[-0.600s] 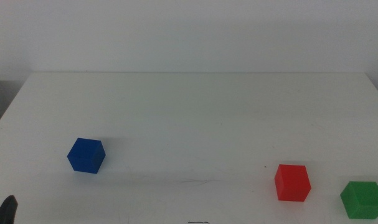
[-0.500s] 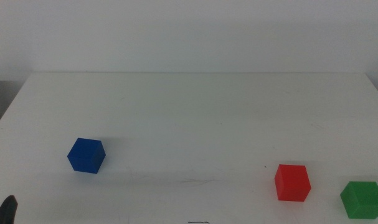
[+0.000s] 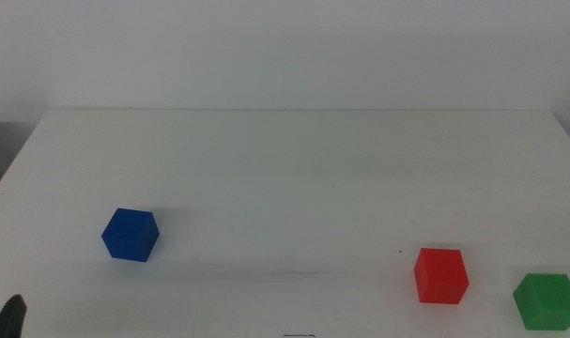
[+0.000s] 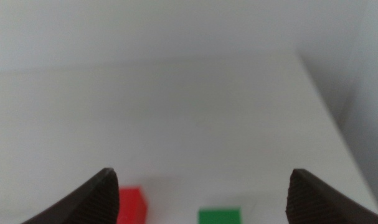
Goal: Stack red cubes first, then green, then blue cubes in a specific spot.
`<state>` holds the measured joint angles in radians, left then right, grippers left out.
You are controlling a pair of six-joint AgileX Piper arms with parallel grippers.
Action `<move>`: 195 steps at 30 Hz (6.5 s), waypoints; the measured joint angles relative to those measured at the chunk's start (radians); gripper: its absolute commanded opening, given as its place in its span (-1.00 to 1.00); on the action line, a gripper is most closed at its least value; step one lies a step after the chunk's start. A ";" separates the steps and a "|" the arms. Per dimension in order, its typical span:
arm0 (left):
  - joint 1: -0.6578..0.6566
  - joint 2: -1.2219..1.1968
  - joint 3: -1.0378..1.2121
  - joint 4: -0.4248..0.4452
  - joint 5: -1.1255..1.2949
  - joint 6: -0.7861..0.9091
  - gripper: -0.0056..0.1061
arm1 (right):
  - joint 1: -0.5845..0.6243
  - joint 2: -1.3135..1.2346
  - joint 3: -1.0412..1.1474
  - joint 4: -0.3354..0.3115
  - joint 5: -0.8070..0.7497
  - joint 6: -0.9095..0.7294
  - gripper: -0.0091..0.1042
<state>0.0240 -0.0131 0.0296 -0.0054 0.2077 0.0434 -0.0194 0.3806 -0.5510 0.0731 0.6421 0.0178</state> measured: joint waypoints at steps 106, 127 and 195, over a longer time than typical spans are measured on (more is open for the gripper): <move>0.000 0.000 0.000 0.000 0.001 0.000 0.75 | 0.540 1.507 -0.918 -0.138 0.562 0.458 -0.86; 0.000 0.000 0.000 0.000 0.001 0.000 0.75 | 0.717 1.855 -1.391 -0.073 0.576 0.480 -0.86; 0.000 0.000 0.000 0.000 0.001 0.000 0.75 | 0.163 0.934 -0.682 -0.124 0.603 0.131 0.75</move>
<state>0.0240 -0.0131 0.0296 -0.0054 0.2086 0.0434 0.1434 1.3148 -1.2327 -0.0513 1.2447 0.1488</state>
